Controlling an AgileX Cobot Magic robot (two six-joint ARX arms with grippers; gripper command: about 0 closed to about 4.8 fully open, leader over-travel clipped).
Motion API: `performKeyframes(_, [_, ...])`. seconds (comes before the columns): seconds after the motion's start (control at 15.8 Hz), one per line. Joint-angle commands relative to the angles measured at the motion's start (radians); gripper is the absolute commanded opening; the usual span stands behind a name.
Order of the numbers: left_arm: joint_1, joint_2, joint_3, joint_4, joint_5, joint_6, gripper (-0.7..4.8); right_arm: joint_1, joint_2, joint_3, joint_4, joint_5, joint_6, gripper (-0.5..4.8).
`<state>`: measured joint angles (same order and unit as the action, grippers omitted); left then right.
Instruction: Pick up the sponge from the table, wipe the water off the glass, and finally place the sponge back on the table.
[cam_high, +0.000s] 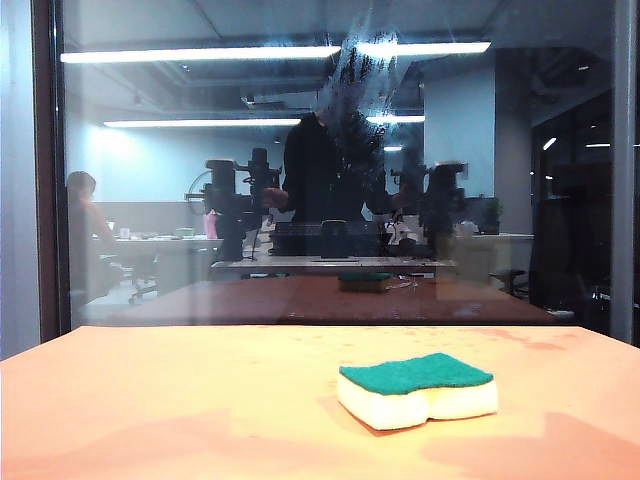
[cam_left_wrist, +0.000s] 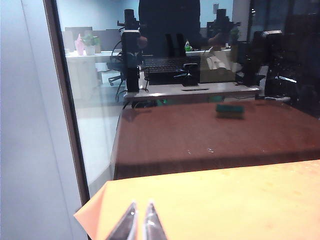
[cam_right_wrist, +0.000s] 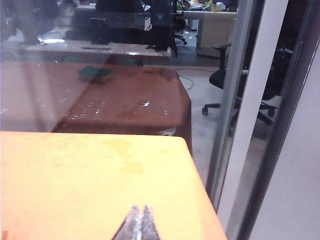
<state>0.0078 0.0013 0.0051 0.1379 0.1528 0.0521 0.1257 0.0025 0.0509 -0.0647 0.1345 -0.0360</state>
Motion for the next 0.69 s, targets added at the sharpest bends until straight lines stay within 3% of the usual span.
performKeyframes(0.06, [0.000,0.001,0.003,0.005,0.001,0.000,0.25,0.000,0.000,-0.014,0.024,-0.003,-0.019,-0.09])
performKeyframes(0.69, [0.000,0.001,0.003,0.005,0.001,0.000,0.25,0.000,0.000,-0.016,-0.017,0.002,-0.020,-0.09])
